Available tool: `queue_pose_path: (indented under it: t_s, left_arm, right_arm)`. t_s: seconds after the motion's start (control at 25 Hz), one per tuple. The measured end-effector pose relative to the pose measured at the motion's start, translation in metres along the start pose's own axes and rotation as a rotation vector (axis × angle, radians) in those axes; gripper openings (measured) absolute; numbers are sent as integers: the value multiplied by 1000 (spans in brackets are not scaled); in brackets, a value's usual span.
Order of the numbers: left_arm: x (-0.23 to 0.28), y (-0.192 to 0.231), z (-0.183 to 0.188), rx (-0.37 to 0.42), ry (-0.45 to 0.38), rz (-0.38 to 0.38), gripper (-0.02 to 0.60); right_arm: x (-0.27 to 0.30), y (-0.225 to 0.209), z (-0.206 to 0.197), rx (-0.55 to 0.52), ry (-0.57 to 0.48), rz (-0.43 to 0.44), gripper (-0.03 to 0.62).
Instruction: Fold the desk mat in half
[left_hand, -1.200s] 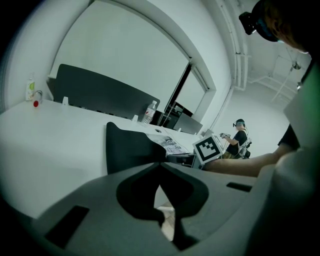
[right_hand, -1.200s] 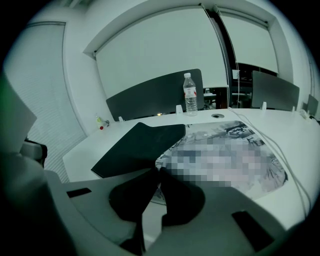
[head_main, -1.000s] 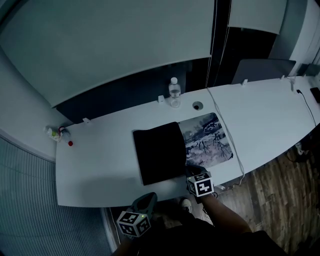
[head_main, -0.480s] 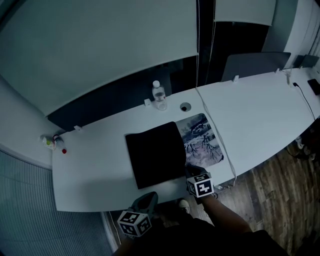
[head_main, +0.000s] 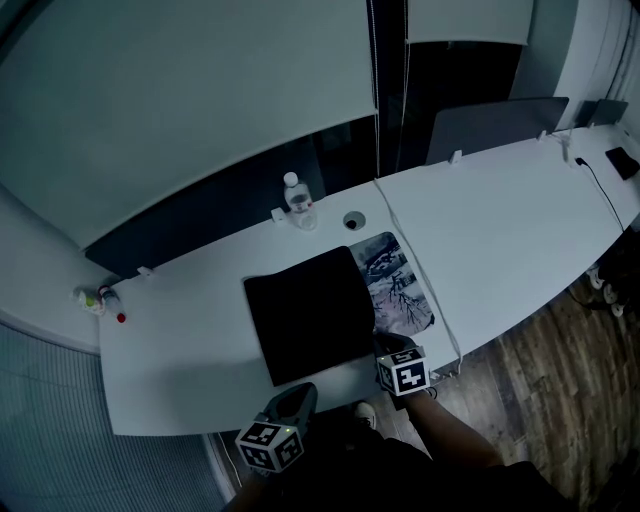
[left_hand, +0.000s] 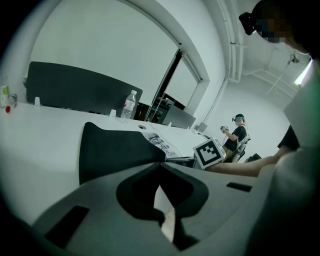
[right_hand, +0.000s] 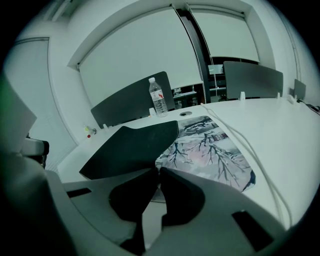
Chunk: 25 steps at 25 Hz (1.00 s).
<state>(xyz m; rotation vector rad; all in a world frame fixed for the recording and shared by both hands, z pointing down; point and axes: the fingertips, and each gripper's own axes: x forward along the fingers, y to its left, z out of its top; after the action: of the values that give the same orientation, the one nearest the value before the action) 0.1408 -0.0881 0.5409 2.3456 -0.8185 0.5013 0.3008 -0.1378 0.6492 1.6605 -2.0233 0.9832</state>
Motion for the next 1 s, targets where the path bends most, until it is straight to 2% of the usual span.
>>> queue_pose_path:
  t_s: [0.52,1.0]
  left_arm:
    - [43,-18,18,91,72,-135,6]
    - [73,-28,25,130,139,-236,6]
  right_arm:
    - [-20,-51,3,112,-40,-122,41]
    - [-32,-82,4,186,-55,-209,40]
